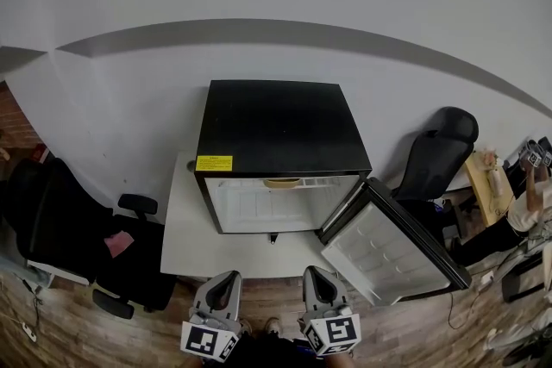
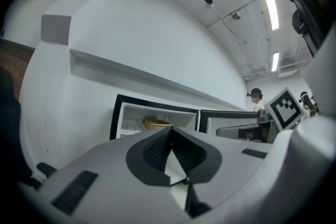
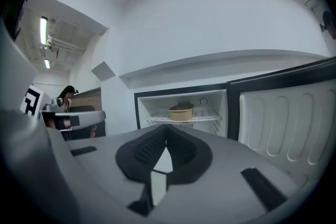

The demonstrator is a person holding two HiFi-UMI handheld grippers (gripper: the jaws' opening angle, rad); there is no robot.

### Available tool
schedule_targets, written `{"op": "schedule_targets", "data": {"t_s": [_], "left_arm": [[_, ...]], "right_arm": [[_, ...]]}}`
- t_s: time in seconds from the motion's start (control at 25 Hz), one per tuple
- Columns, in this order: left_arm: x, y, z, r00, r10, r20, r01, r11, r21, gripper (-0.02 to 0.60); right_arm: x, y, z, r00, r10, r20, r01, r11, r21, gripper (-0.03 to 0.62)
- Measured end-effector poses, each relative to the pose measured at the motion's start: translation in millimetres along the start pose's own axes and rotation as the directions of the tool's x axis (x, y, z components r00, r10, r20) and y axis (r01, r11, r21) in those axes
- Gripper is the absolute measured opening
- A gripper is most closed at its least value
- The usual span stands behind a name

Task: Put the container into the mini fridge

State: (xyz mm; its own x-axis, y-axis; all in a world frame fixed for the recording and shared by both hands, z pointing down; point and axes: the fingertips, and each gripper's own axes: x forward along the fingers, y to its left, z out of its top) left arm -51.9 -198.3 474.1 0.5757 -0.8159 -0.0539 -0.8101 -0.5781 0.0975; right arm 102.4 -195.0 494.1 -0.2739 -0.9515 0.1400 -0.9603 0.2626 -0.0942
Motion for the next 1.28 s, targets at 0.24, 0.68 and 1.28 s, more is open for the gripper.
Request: {"op": "schedule_targets", "data": {"t_s": [0.24, 0.68, 1.28], "left_arm": [[9.2, -14.8, -1.3, 1.0, 0.022, 0.006, -0.022, 1.0, -0.004, 0.008], [13.8, -12.0, 4.1, 0.998, 0.06, 0.029, -0.06, 0.998, -0.009, 0.008], [14.1, -9.1, 6.0, 0.997, 0.067, 0.035, -0.067, 0.998, -0.008, 0.008]], "right_arm": [[-5.4, -7.2, -2.3, 1.0, 0.028, 0.003, -0.028, 0.999, -0.018, 0.015], [1.0, -6.4, -2.0, 0.999, 0.05, 0.007, -0.049, 0.997, -0.053, 0.014], [4.9, -2.9, -0.1, 0.998, 0.061, 0.023, -0.06, 0.997, -0.038, 0.014]]}}
